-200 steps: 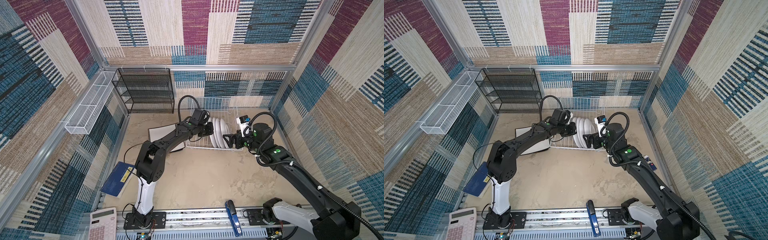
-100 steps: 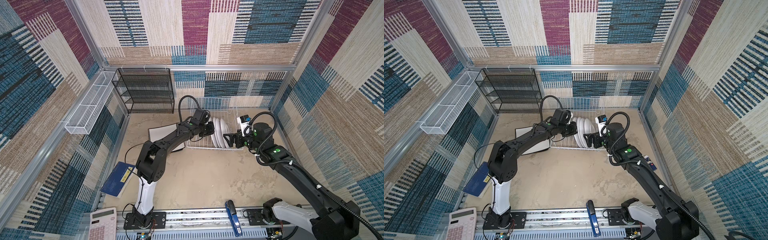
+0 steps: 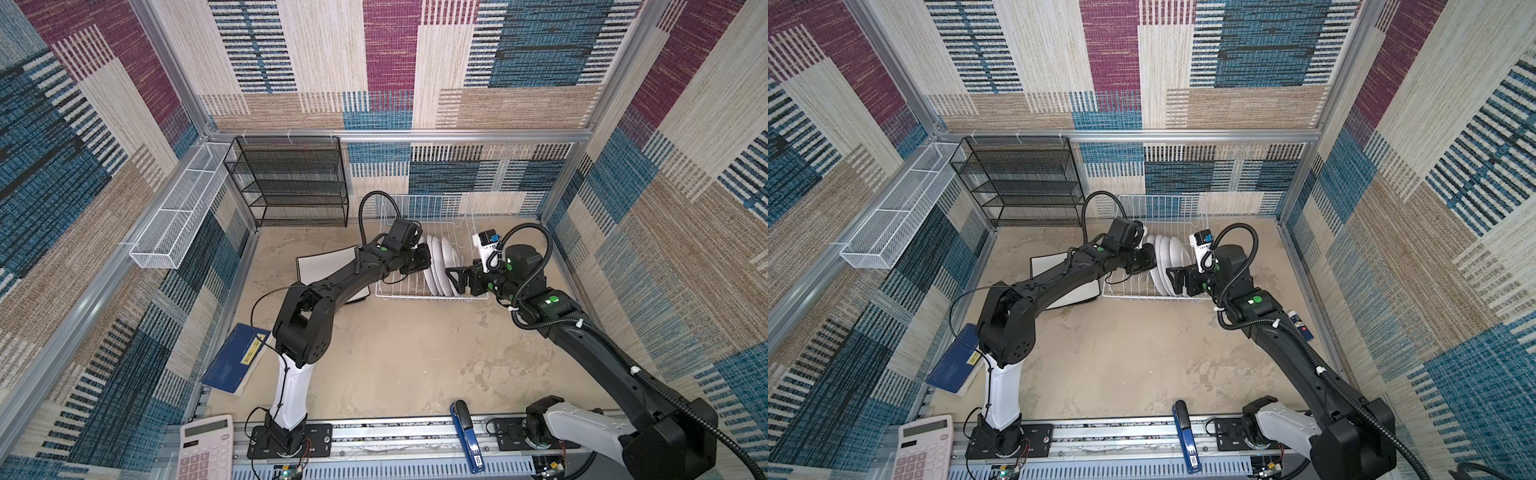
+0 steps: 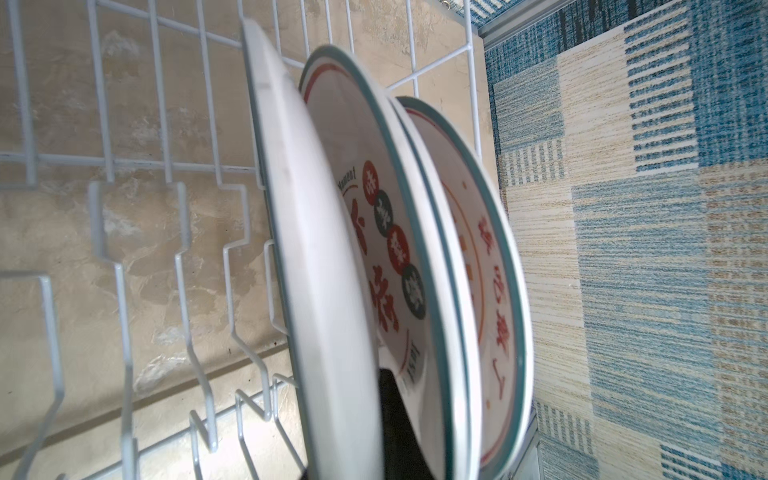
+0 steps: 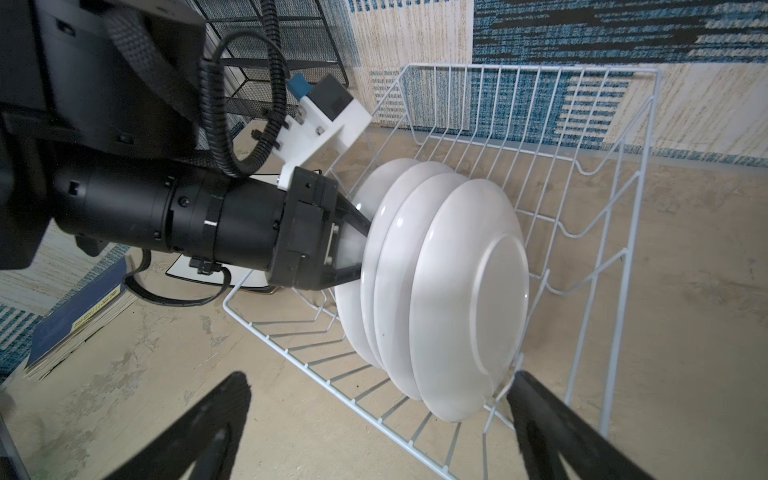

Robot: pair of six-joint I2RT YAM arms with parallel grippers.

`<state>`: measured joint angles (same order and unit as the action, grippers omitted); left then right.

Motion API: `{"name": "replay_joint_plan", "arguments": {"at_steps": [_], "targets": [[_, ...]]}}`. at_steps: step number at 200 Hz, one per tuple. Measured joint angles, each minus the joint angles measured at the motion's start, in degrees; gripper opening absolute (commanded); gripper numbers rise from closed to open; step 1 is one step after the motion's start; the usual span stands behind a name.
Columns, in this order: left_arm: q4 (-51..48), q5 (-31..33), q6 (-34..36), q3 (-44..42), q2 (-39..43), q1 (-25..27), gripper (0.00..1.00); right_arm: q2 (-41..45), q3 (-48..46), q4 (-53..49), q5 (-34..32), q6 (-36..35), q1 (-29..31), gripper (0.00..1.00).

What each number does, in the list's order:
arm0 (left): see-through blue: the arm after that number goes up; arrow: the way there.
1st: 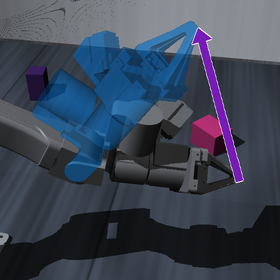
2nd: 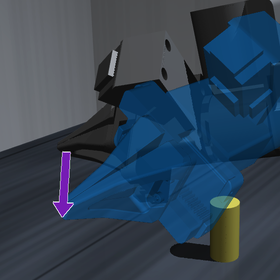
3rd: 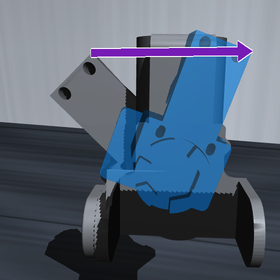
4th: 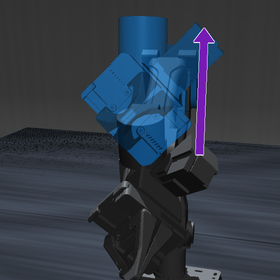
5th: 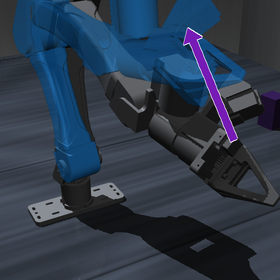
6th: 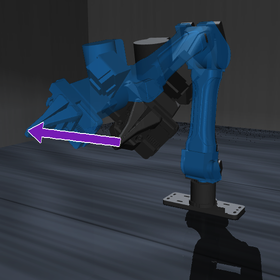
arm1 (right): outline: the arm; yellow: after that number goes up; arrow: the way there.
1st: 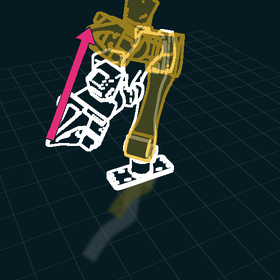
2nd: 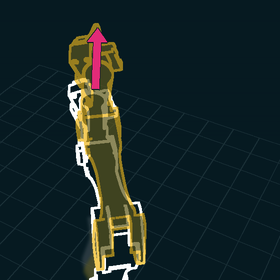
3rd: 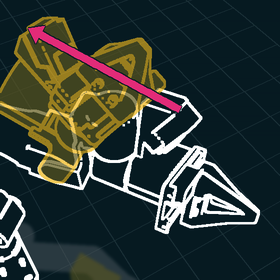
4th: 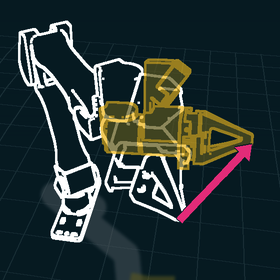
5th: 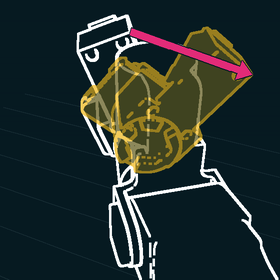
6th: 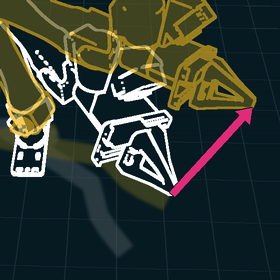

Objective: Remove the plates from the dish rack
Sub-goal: 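Close the left gripper on the round plate's rim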

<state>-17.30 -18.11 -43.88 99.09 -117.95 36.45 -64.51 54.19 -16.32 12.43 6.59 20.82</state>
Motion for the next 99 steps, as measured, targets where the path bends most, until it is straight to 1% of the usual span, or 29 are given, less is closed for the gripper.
{"name": "replay_joint_plan", "arguments": {"at_steps": [99], "targets": [[-3.50,-0.13,0.48,1.66,2.91,0.28,0.00,-0.20,0.66,0.22,0.00,0.24,-0.22,0.99]]}}
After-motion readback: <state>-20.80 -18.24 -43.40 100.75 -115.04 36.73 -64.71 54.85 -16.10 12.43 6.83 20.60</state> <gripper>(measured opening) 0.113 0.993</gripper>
